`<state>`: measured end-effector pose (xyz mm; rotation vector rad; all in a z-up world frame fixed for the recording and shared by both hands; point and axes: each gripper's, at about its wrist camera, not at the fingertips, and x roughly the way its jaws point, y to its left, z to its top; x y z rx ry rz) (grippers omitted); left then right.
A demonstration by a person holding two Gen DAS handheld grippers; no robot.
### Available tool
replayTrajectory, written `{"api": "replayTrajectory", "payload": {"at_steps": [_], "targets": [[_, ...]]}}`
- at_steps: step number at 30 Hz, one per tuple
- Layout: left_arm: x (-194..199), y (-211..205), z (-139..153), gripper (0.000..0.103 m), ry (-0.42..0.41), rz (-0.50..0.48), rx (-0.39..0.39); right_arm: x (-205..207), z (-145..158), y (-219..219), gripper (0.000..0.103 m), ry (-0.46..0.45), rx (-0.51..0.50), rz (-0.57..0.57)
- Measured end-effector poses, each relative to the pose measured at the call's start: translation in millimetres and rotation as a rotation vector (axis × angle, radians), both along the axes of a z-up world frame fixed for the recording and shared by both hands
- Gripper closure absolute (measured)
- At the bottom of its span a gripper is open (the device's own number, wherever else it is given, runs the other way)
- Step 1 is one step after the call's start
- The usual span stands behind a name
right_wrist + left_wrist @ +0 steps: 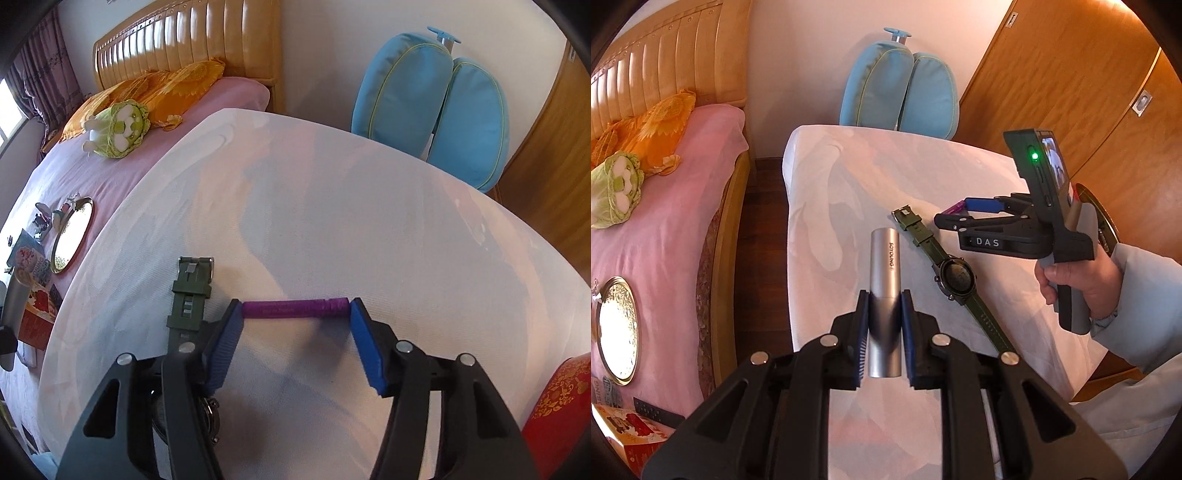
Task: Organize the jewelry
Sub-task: 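Carry the silver tube and purple stick into the red tin and open both tools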
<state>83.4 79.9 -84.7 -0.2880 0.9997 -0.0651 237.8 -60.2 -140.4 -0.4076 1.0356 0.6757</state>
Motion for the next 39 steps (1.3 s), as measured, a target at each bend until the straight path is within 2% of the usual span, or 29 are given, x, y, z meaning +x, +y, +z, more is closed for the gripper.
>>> {"api": "replayTrajectory", "payload": {"at_steps": [7, 11, 15, 20, 24, 27, 31, 34, 37, 39], "targets": [[17.7, -14.2, 4.0, 0.086, -0.036, -0.136, -0.047, -29.5, 62.6, -46.6, 0.043, -0.076, 0.053, -0.068], [41.6, -49.6, 10.4, 0.086, -0.071, -0.282, -0.043, -42.1, 108.8, -108.4, 0.043, -0.126, 0.102, -0.185], [66.1, -105.0, 31.6, 0.086, -0.132, -0.4, -0.03, -49.3, 134.5, -185.5, 0.043, -0.166, 0.129, -0.333], [80.5, -182.2, 55.0, 0.086, -0.183, -0.458, -0.072, -55.7, 126.7, -285.0, 0.043, -0.162, 0.146, -0.457], [88.2, -249.0, 59.8, 0.086, -0.15, -0.442, -0.05, -46.5, 104.2, -354.1, 0.043, -0.102, 0.141, -0.478], [97.2, -294.6, 63.8, 0.086, -0.142, -0.427, -0.046, -37.1, 91.4, -397.2, 0.043, -0.054, 0.183, -0.465], [103.8, -335.9, 70.2, 0.086, -0.133, -0.392, -0.043, -17.2, 69.5, -412.5, 0.043, 0.057, 0.119, -0.375], [104.4, -352.0, 73.2, 0.086, -0.12, -0.395, -0.02, -4.3, 58.9, -411.1, 0.043, 0.083, 0.074, -0.323], [108.5, -354.7, 71.3, 0.086, -0.098, -0.41, -0.003, 10.7, 49.7, -409.5, 0.043, 0.1, 0.067, -0.336], [116.7, -355.3, 68.3, 0.086, -0.082, -0.422, 0.007, 17.4, 45.3, -405.6, 0.043, 0.09, 0.028, -0.353]]}}
